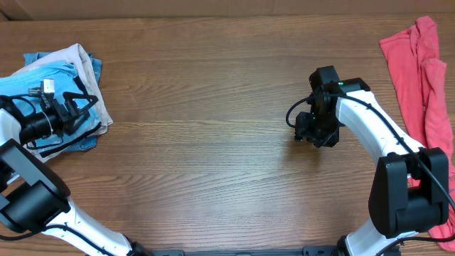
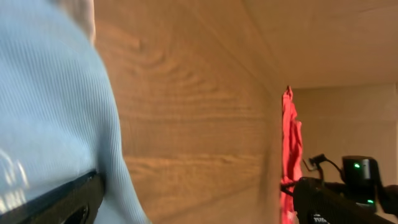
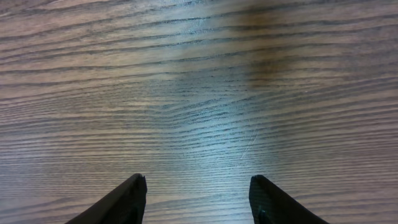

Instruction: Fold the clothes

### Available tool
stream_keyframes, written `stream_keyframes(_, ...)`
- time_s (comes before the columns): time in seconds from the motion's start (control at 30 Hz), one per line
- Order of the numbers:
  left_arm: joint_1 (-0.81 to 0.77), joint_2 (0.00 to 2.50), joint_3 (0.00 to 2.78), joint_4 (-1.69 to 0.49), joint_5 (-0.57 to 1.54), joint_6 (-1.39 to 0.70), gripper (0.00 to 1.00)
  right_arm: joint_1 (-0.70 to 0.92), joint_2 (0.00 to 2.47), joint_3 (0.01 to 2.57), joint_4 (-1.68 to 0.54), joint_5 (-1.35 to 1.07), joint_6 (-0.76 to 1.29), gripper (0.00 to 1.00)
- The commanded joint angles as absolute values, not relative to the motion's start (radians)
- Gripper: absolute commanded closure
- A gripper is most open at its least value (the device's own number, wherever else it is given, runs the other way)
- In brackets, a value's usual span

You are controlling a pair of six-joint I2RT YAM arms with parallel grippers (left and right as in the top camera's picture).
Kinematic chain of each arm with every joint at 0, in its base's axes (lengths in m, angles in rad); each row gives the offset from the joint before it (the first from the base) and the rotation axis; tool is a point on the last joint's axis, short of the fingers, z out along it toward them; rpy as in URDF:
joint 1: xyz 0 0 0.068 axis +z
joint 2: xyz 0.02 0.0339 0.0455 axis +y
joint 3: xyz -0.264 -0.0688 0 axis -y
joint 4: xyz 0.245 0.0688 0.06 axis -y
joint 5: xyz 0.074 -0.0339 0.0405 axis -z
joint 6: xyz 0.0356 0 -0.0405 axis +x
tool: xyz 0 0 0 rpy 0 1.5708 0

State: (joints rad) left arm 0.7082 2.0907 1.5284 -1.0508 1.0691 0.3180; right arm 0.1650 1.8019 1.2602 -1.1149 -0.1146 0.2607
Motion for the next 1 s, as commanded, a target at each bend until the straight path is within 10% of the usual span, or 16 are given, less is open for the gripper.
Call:
stream_keyframes(0.0, 0.692, 2.126, 1.514, -1.095, 0.95, 0.329, 0.0, 0.162, 1.802, 1.258, -1.106, -0.105, 0.255, 0.43)
stream_keyframes(0.7, 0.55, 1.938, 1.618, -1.137, 0.727, 0.39, 0.0, 0.162, 1.789, 1.391, -1.111, -0.105, 0.235, 0.39)
stream_keyframes(0.97, 0.27, 1.718, 1.691, -1.108, 0.492, 0.288, 0.0, 0.162, 1.783, 1.62, -1.069, -0.105, 0.154, 0.0)
